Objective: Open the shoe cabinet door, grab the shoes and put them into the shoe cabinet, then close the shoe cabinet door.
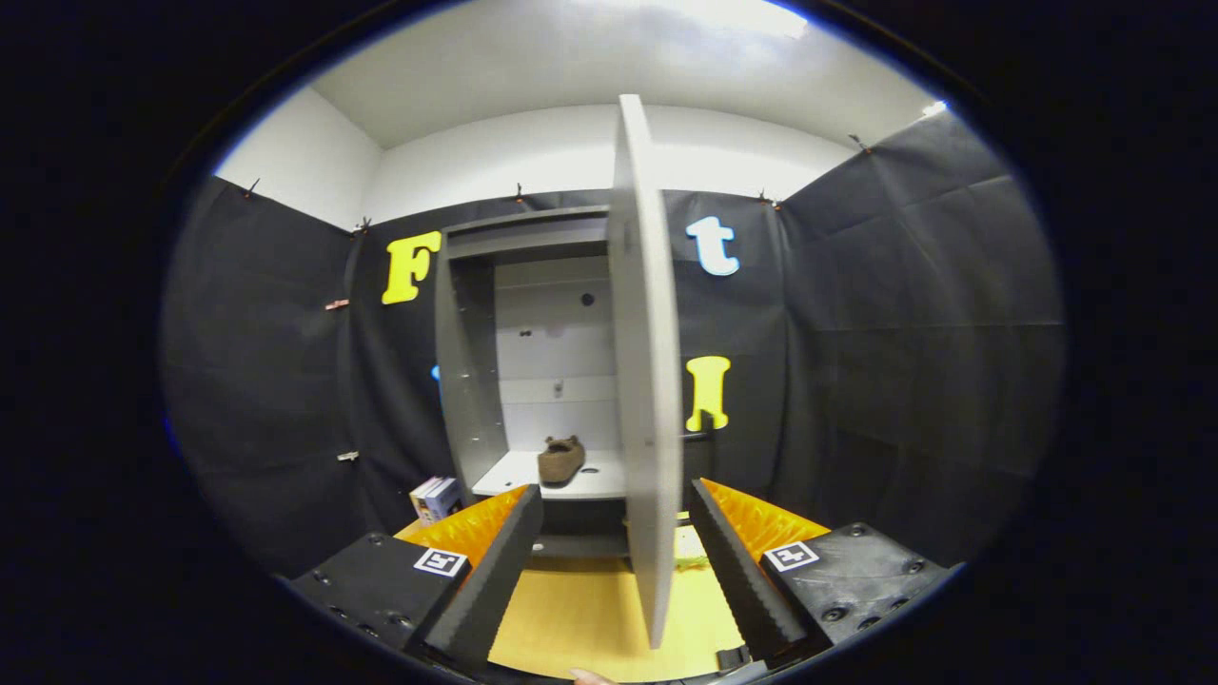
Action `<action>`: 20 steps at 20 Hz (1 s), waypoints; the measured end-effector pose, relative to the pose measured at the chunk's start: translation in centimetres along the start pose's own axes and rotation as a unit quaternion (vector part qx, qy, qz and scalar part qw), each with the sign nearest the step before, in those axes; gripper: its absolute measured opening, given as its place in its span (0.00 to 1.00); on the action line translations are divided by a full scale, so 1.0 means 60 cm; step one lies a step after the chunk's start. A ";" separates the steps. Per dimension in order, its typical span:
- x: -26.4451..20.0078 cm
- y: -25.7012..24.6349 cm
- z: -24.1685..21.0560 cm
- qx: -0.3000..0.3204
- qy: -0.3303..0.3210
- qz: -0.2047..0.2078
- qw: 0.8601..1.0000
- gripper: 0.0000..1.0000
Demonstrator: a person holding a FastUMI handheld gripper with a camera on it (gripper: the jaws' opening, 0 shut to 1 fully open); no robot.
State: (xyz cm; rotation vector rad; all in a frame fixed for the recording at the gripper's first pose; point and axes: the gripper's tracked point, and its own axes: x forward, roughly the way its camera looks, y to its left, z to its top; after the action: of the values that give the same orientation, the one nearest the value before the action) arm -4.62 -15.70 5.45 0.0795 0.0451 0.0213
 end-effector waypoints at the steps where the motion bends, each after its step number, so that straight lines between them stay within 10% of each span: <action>1: 0.002 -0.026 -0.007 -0.001 0.004 -0.013 1.000 0.98; 7: 0.060 -0.109 -0.030 -0.018 0.001 -0.047 0.999 0.98; 20: 0.133 -0.044 -0.054 0.008 0.019 0.011 1.000 0.98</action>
State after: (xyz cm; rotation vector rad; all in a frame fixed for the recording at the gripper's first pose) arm 3.27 -17.91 1.67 0.0948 0.0819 0.0444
